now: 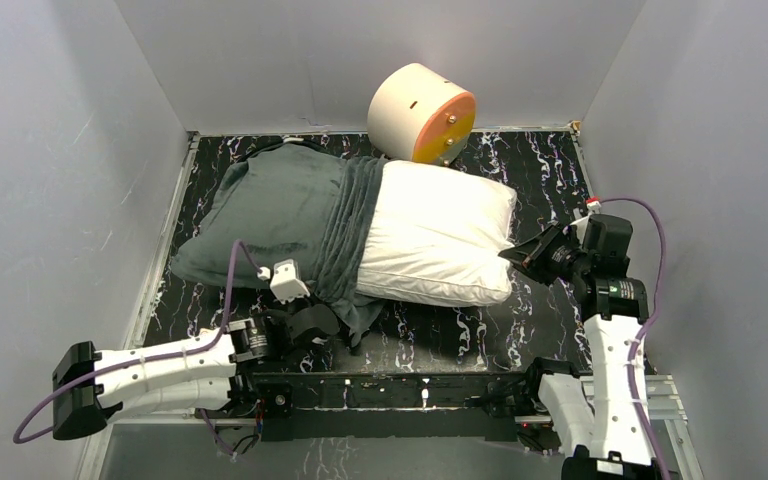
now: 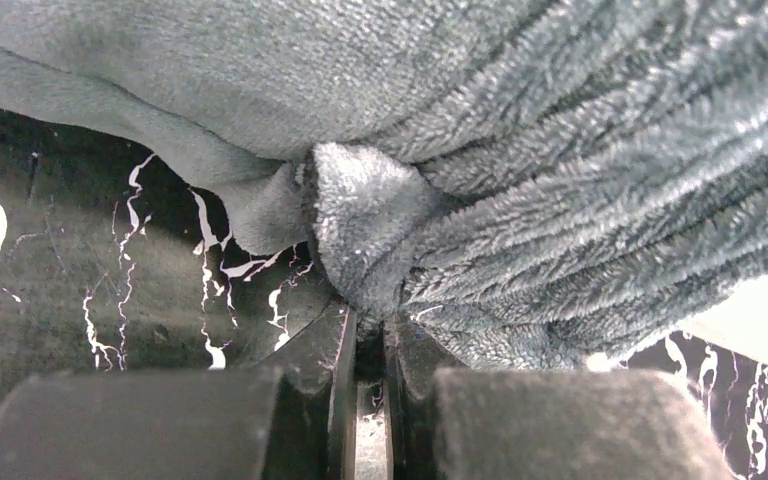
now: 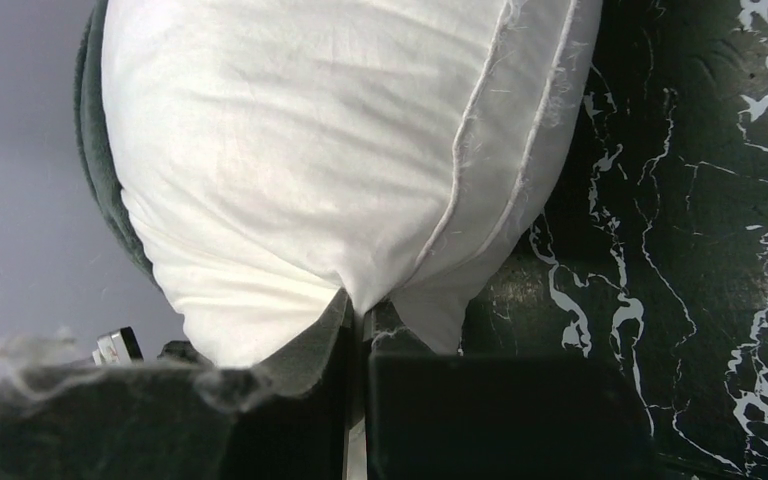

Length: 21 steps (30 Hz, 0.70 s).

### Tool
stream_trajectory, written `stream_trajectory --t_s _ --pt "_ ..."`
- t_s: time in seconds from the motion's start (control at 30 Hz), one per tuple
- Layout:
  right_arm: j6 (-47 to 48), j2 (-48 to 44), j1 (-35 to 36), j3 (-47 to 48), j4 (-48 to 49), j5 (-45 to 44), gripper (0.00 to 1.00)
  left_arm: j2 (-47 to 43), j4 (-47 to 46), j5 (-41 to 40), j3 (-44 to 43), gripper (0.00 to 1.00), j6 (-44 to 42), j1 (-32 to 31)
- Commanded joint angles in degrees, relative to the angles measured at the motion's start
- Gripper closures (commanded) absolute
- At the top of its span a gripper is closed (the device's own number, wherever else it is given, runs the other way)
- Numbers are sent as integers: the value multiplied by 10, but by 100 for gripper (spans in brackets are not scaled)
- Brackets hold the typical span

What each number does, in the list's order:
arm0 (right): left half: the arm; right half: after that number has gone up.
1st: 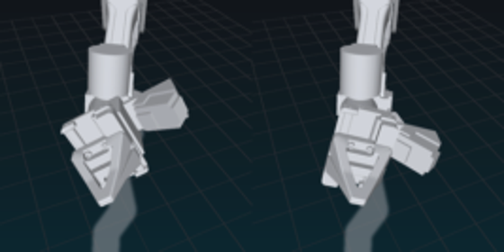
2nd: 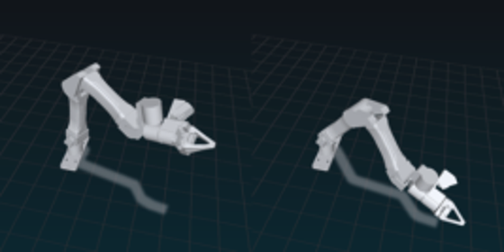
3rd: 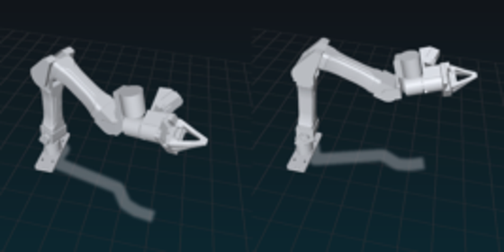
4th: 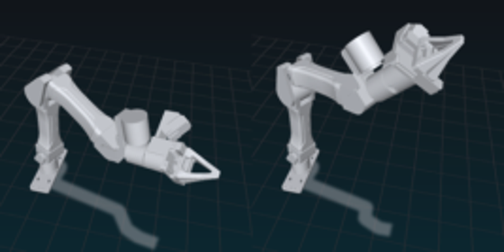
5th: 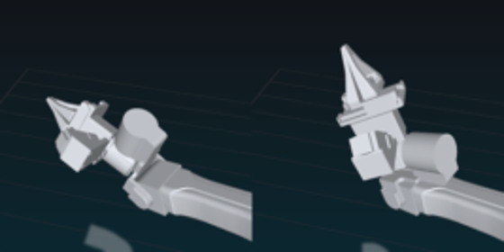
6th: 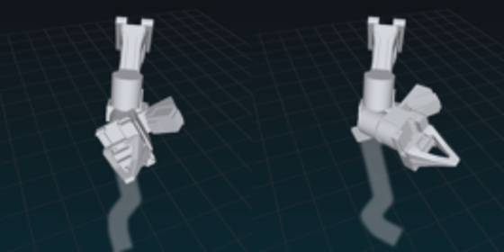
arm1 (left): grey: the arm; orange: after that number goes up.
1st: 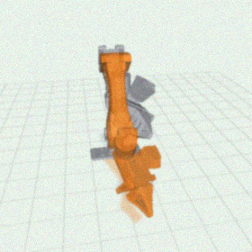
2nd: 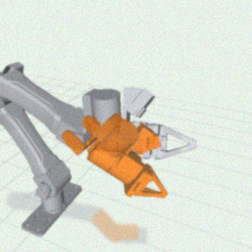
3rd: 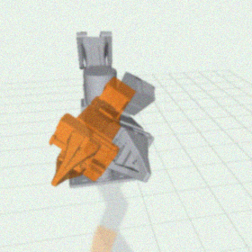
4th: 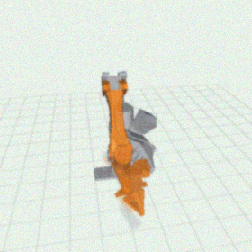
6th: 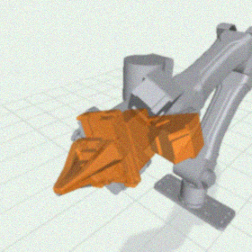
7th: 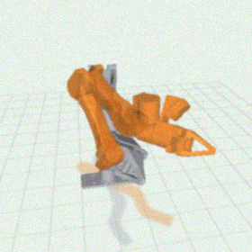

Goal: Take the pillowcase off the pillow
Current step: Remove the pillow from the pillowcase.

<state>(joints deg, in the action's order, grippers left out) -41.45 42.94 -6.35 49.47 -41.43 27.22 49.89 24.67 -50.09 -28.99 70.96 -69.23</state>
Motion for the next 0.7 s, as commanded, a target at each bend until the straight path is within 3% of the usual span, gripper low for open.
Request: stream_trajectory --t_s 0.0,0.07,0.13,0.2,0.3,0.5,0.67 --pt "27 -21 -13 -15 59 -2 90 -46 14 -24 3 100 -133 6" --pt "24 -43 -13 -35 54 29 64 -51 -80 47 15 100 -223 5" --pt "20 -74 -13 -56 45 50 37 -45 -120 95 18 100 -246 6" --pt "21 -100 -13 -66 16 45 22 -32 -137 118 13 100 -255 6" --pt "19 -134 -13 -67 -51 42 10 -6 -149 142 -3 100 -272 5" --pt "-1 -213 -13 -127 -119 129 2 25 -159 165 -16 100 -277 6" --pt "-41 -249 -13 -221 -18 249 1 15 -168 170 -7 100 -275 6"
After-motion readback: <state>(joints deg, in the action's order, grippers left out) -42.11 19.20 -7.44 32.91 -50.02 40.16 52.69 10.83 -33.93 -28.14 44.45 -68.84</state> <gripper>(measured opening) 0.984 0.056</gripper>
